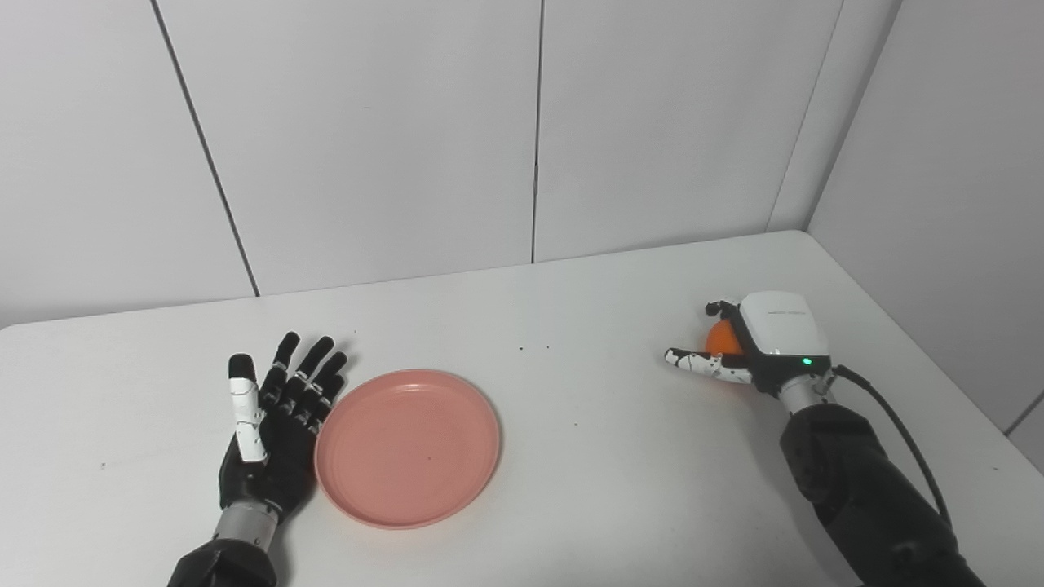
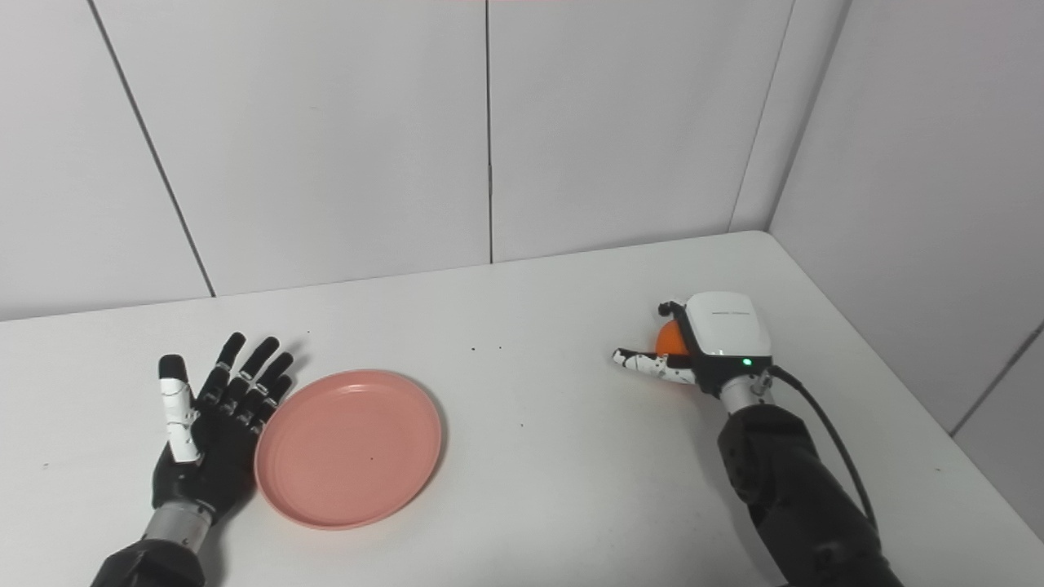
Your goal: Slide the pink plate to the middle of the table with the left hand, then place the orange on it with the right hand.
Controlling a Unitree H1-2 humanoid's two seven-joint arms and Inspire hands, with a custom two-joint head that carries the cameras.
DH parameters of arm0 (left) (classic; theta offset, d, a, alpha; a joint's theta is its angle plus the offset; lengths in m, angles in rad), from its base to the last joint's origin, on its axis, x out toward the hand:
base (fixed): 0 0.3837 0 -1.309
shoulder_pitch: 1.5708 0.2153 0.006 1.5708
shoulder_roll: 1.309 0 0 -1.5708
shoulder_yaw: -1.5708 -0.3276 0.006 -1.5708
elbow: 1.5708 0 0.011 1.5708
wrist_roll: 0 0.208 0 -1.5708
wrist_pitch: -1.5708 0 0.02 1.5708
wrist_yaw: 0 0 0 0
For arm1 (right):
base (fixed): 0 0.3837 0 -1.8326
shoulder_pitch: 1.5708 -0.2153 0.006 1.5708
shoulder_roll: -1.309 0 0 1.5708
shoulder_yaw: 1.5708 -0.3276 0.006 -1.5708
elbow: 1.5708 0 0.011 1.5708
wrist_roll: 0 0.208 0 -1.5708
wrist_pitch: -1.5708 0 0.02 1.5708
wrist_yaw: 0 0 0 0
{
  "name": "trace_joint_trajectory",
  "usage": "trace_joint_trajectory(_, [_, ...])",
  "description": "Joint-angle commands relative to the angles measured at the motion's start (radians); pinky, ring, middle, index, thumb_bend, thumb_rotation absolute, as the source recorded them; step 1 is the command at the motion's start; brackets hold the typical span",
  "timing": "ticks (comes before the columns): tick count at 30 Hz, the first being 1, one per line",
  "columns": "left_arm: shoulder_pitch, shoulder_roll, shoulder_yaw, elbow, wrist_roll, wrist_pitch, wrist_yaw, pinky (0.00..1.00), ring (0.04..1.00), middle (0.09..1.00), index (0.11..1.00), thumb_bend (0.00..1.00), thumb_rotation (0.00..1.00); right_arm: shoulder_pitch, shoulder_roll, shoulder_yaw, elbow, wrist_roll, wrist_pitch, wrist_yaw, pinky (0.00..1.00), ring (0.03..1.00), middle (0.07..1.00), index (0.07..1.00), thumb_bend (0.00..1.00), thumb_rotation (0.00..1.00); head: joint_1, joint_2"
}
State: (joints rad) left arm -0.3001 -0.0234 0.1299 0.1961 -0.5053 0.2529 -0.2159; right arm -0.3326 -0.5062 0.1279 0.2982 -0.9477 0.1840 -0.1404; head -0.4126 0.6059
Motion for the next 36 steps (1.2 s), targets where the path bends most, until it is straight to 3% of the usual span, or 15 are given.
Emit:
trace_joint_trajectory(1, [0.047, 0.001, -0.007, 0.042, 0.022, 0.066, 0.032, 1.0, 0.892, 0.891, 1.0, 0.93, 0.82, -0.021, -0.008, 0.002, 0.005, 0.01, 0.03, -0.006, 0.31, 0.383, 0.468, 0.494, 0.9, 0.97, 0.0, 0.0])
trace_joint_trajectory(2, [0.046, 0.001, -0.006, 0.042, 0.021, 0.067, 0.031, 1.0, 0.892, 0.891, 1.0, 0.93, 0.82, -0.021, -0.006, 0.002, 0.012, 0.014, 0.031, -0.009, 0.3, 0.371, 0.458, 0.483, 0.9, 0.96, 0.0, 0.0])
trace_joint_trajectory(5, [0.046, 0.001, -0.007, 0.041, 0.019, 0.067, 0.029, 1.0, 0.893, 0.895, 1.0, 0.93, 0.82, -0.02, -0.008, 0.012, 0.026, 0.014, 0.031, -0.006, 0.13, 0.185, 0.259, 0.285, 0.87, 0.95, 0.001, 0.005])
trace_joint_trajectory(8, [0.048, 0.001, -0.007, 0.036, 0.022, 0.071, 0.034, 1.0, 0.893, 0.889, 1.0, 0.93, 0.82, -0.016, -0.017, 0.028, 0.026, 0.012, 0.027, 0.003, 0.09, 0.144, 0.207, 0.229, 0.82, 0.96, 0.001, 0.005])
trace_joint_trajectory(15, [0.046, 0.0, -0.005, 0.037, 0.014, 0.074, 0.031, 1.0, 0.896, 0.892, 1.0, 0.93, 0.81, -0.001, -0.029, 0.047, 0.022, 0.031, 0.019, 0.018, 0.13, 0.187, 0.245, 0.279, 0.74, 0.98, 0.003, 0.008])
trace_joint_trajectory(19, [0.047, -0.002, -0.005, 0.034, 0.016, 0.072, 0.034, 1.0, 0.893, 0.892, 1.0, 0.93, 0.81, 0.001, -0.035, 0.048, 0.029, 0.061, -0.007, 0.005, 0.18, 0.251, 0.3, 0.336, 0.56, 0.93, 0.005, 0.009])
trace_joint_trajectory(26, [0.048, -0.004, -0.006, 0.031, 0.017, 0.072, 0.034, 1.0, 0.888, 0.889, 1.0, 0.92, 0.82, 0.0, -0.041, 0.054, 0.019, 0.077, 0.006, 0.003, 0.19, 0.25, 0.298, 0.343, 0.49, 0.88, 0.006, 0.013])
trace_joint_trajectory(28, [0.049, -0.005, -0.007, 0.029, 0.019, 0.072, 0.036, 1.0, 0.889, 0.888, 1.0, 0.92, 0.82, -0.001, -0.041, 0.05, 0.007, 0.081, 0.012, 0.006, 0.16, 0.224, 0.276, 0.319, 0.47, 0.83, 0.009, 0.015])
trace_joint_trajectory(33, [0.05, -0.012, -0.012, 0.021, 0.02, 0.072, 0.04, 1.0, 0.891, 0.891, 1.0, 0.92, 0.82, -0.006, -0.043, 0.033, -0.069, 0.091, 0.02, 0.016, 0.1, 0.154, 0.211, 0.234, 0.45, 0.59, 0.022, 0.017])
trace_joint_trajectory(36, [0.05, -0.017, -0.011, 0.021, 0.015, 0.071, 0.041, 1.0, 0.892, 0.896, 1.0, 0.92, 0.81, -0.011, -0.041, 0.021, -0.137, 0.089, 0.031, 0.041, 0.09, 0.139, 0.197, 0.219, 0.44, 0.59, 0.025, 0.017])
